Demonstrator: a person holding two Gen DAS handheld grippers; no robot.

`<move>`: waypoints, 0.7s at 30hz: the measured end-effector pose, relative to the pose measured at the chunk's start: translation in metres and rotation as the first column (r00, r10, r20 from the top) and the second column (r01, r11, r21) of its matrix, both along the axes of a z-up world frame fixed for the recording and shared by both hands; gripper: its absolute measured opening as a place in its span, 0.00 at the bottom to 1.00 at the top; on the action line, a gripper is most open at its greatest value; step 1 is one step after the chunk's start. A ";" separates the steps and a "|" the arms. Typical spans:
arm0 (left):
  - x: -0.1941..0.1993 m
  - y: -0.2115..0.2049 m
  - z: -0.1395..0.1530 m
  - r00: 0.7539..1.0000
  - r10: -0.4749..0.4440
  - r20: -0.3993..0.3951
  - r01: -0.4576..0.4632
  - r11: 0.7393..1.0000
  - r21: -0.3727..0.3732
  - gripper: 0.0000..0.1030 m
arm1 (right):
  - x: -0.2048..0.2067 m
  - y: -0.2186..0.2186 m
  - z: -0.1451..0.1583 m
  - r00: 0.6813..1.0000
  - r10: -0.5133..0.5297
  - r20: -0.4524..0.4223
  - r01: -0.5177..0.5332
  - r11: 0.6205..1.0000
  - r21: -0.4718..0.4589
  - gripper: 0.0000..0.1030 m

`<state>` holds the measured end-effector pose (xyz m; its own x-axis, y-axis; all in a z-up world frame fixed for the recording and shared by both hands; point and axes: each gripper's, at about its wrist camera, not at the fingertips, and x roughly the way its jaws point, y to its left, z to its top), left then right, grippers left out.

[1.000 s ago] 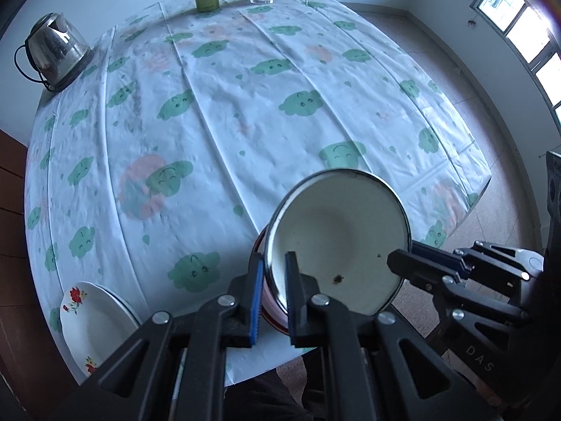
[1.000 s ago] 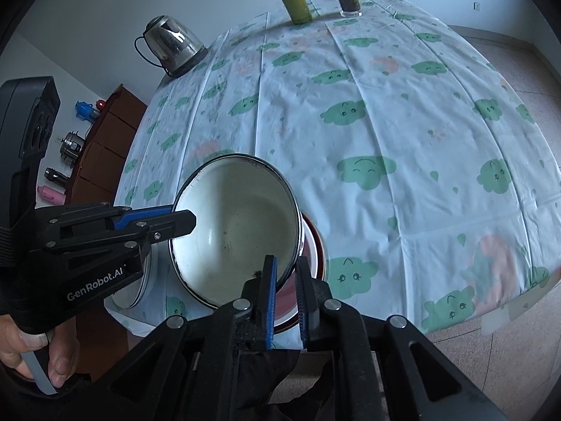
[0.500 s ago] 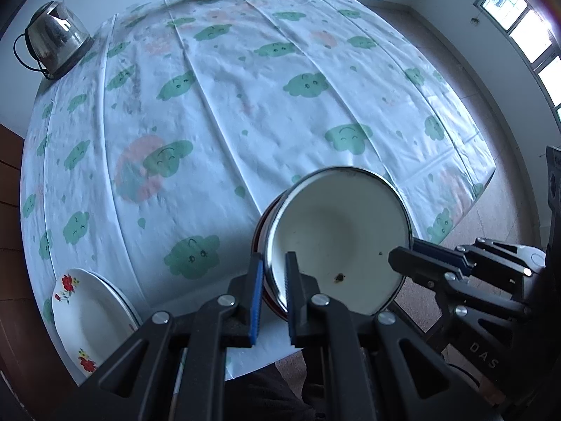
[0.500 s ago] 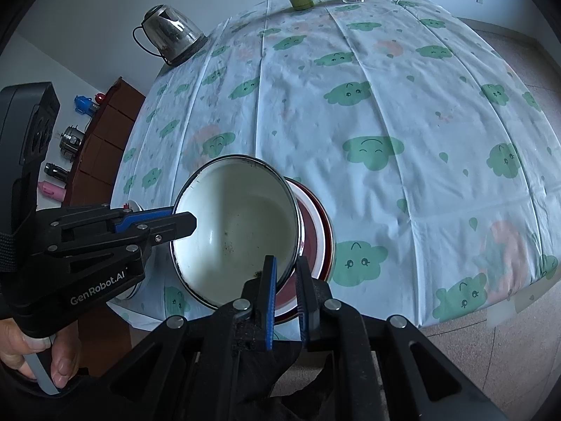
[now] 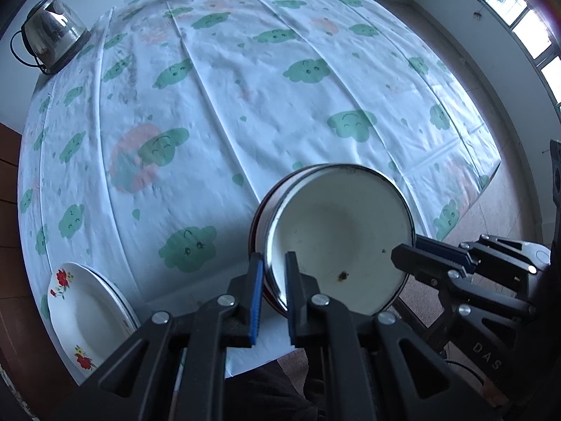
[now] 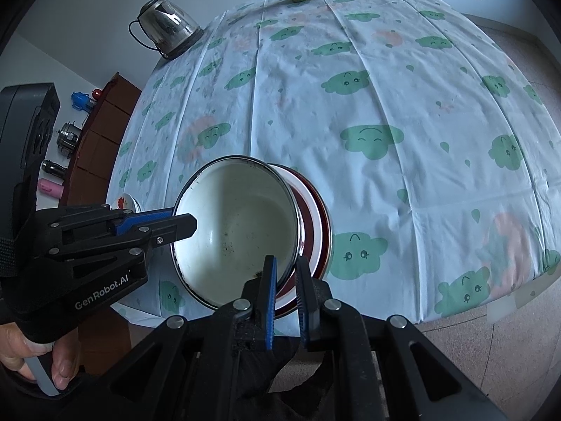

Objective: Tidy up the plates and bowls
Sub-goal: 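Lower the cream bowl into the pink bowl and open the left tool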

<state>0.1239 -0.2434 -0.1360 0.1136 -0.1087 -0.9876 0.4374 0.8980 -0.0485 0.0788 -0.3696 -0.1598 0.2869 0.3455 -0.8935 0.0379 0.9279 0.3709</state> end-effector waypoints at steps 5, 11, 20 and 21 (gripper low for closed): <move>0.001 0.001 -0.004 1.000 0.005 -0.009 -0.005 1.000 0.002 0.08 | 0.000 0.001 -0.005 1.000 -0.002 -0.010 0.002 1.000 0.007 0.12; 0.003 0.000 -0.010 1.000 0.010 -0.027 -0.010 1.000 0.001 0.08 | 0.002 -0.001 -0.009 1.000 -0.008 -0.018 0.008 1.000 0.007 0.12; 0.005 0.003 -0.012 0.999 0.017 -0.034 -0.017 1.000 -0.006 0.08 | 0.005 0.002 -0.009 1.000 -0.003 -0.016 0.004 1.000 0.004 0.11; 0.006 0.003 -0.012 0.999 0.018 -0.033 -0.018 1.000 -0.005 0.09 | 0.005 0.001 -0.009 1.000 -0.005 -0.016 0.005 1.000 0.005 0.11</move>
<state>0.1294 -0.2402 -0.1482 0.0826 -0.1125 -0.9902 0.4195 0.9052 -0.0678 0.0836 -0.3682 -0.1689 0.2745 0.3489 -0.8961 0.0488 0.9256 0.3753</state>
